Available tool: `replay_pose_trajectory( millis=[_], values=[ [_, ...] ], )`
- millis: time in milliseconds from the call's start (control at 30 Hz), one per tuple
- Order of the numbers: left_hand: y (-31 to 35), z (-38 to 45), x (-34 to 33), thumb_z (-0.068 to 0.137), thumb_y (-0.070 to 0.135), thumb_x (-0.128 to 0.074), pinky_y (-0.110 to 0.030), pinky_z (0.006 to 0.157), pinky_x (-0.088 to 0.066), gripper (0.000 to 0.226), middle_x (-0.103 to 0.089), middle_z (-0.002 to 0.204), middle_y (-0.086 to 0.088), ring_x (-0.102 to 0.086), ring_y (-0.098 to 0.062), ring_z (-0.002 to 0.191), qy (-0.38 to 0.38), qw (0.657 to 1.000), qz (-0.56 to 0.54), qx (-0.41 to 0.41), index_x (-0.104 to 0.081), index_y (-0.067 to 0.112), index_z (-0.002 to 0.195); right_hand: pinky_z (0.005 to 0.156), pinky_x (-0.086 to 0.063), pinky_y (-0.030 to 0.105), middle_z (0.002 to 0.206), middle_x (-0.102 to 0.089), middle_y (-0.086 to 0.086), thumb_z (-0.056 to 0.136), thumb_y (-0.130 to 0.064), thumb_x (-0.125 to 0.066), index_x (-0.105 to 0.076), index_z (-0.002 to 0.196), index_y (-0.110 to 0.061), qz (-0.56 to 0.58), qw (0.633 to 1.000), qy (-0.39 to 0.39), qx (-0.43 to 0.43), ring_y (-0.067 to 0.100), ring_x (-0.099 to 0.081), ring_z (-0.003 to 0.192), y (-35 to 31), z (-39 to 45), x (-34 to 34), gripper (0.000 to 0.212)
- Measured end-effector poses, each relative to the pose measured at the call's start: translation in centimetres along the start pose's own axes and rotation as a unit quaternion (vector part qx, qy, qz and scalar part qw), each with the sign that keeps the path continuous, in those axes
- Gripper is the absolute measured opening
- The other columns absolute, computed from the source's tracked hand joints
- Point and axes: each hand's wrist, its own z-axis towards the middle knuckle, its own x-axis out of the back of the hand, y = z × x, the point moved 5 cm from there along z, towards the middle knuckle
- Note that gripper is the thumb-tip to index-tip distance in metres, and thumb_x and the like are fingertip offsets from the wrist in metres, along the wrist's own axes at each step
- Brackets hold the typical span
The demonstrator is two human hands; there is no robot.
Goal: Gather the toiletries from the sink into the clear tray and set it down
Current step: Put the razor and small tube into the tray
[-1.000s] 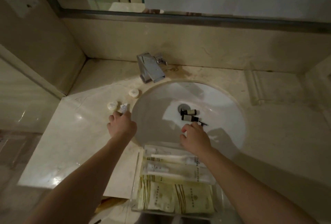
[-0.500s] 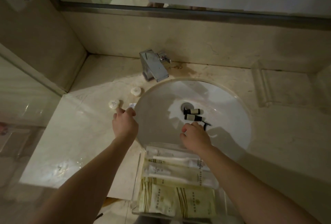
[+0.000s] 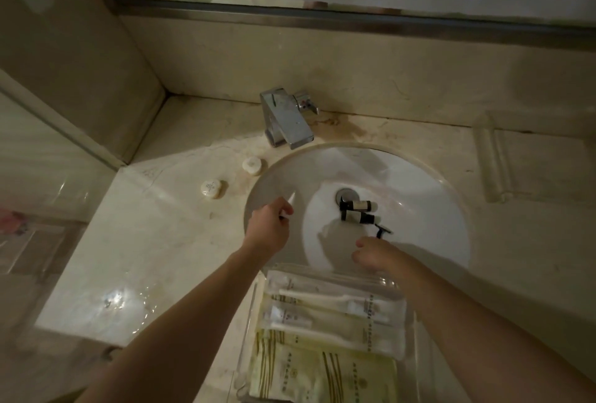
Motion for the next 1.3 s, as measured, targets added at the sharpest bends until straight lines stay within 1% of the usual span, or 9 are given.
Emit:
replay_pose_trajectory(
  millis=[133,233,333,467,600,767,967,1167,1300],
  values=[
    [-0.4,0.2,-1.6,0.084,0.001,-0.048,-0.03,0.072,-0.048,0.025,-0.07,0.09,-0.012,-0.064,-0.028,0.084,-0.081,0.989,-0.1,0.075,-0.06,0.016,0.1,0.078,-0.036,0.031,0.135,-0.046,0.017,0.091,-0.026,-0.043,-0.05,0.115,-0.01,-0.016,0.999,-0.032,0.013,0.03,-0.049,0.116,1.0,1.8,-0.5,0.029],
    [-0.6,-0.3,-2.4,0.088,-0.006,-0.046,-0.029,0.058,-0.046,0.023,-0.065,0.082,-0.011,-0.061,-0.02,0.066,-0.13,0.936,-0.289,0.155,-0.045,0.01,0.105,0.086,-0.041,0.032,0.135,-0.048,0.018,0.091,-0.027,-0.045,-0.051,0.12,-0.01,-0.053,0.998,-0.033,0.021,0.031,-0.051,0.118,1.3,2.7,-0.9,0.034],
    [-0.6,-0.6,-2.4,0.089,-0.011,-0.044,-0.022,0.052,-0.048,0.03,-0.066,0.088,-0.013,-0.063,-0.02,0.067,-0.132,0.885,-0.402,0.193,-0.041,0.008,0.113,0.09,-0.044,0.032,0.132,-0.052,0.017,0.093,-0.024,-0.046,-0.052,0.125,-0.003,-0.093,0.995,-0.016,0.017,0.031,-0.055,0.115,1.6,3.4,-1.2,0.038],
    [-0.6,-0.7,-2.7,0.088,-0.013,-0.044,-0.025,0.061,-0.052,0.039,-0.068,0.091,-0.012,-0.068,-0.021,0.072,-0.152,0.856,-0.456,0.193,-0.045,0.007,0.121,0.093,-0.045,0.033,0.128,-0.057,0.02,0.092,-0.007,-0.045,-0.052,0.123,0.001,-0.115,0.992,0.046,0.013,0.031,-0.056,0.116,2.1,3.2,-0.4,0.033],
    [0.1,-0.7,-2.7,0.088,-0.014,-0.046,-0.027,0.066,-0.053,0.033,-0.067,0.092,-0.011,-0.068,-0.02,0.074,-0.175,0.841,-0.484,0.168,-0.055,0.011,0.108,0.084,-0.048,0.032,0.112,-0.065,0.018,0.086,-0.009,-0.053,-0.064,0.103,-0.004,-0.081,0.986,0.142,0.01,0.032,-0.061,0.104,2.8,2.5,0.5,0.021],
    [1.5,-0.9,-2.3,0.088,-0.008,-0.042,-0.026,0.064,-0.043,0.036,-0.064,0.087,-0.008,-0.059,-0.019,0.073,-0.175,0.843,-0.477,0.176,-0.059,0.008,0.115,0.074,-0.045,0.029,0.096,-0.064,0.011,0.079,-0.01,-0.063,-0.07,0.082,-0.012,0.069,0.962,0.265,0.015,0.031,-0.062,0.091,3.0,0.8,2.8,0.008],
    [4.0,-1.8,-1.0,0.091,0.004,-0.041,-0.027,0.057,-0.037,0.026,-0.059,0.078,-0.01,-0.051,-0.018,0.06,-0.149,0.831,-0.499,0.195,-0.064,0.005,0.102,0.073,-0.036,0.024,0.092,-0.058,0.013,0.079,0.011,-0.054,-0.071,0.081,-0.006,0.285,0.897,0.337,0.015,0.03,-0.056,0.086,3.2,-2.3,5.5,0.024],
    [6.1,-3.2,0.8,0.093,0.009,-0.043,-0.026,0.051,-0.033,0.017,-0.054,0.07,-0.009,-0.046,-0.016,0.054,-0.172,0.862,-0.455,0.142,-0.059,0.006,0.094,0.072,-0.049,0.035,0.098,-0.066,0.011,0.084,-0.002,-0.052,-0.055,0.072,-0.026,0.401,0.859,0.318,-0.018,0.032,-0.064,0.089,3.0,-5.3,6.1,0.027],
    [6.9,-5.1,1.9,0.092,0.009,-0.049,-0.024,0.053,-0.034,0.014,-0.053,0.07,-0.005,-0.045,-0.014,0.056,-0.212,0.898,-0.382,0.054,-0.06,0.008,0.084,0.06,-0.041,0.028,0.096,-0.067,0.012,0.082,-0.009,-0.059,-0.054,0.078,-0.026,0.437,0.839,0.325,-0.005,0.027,-0.059,0.076,2.7,-8.3,5.6,0.018]
  ],
)
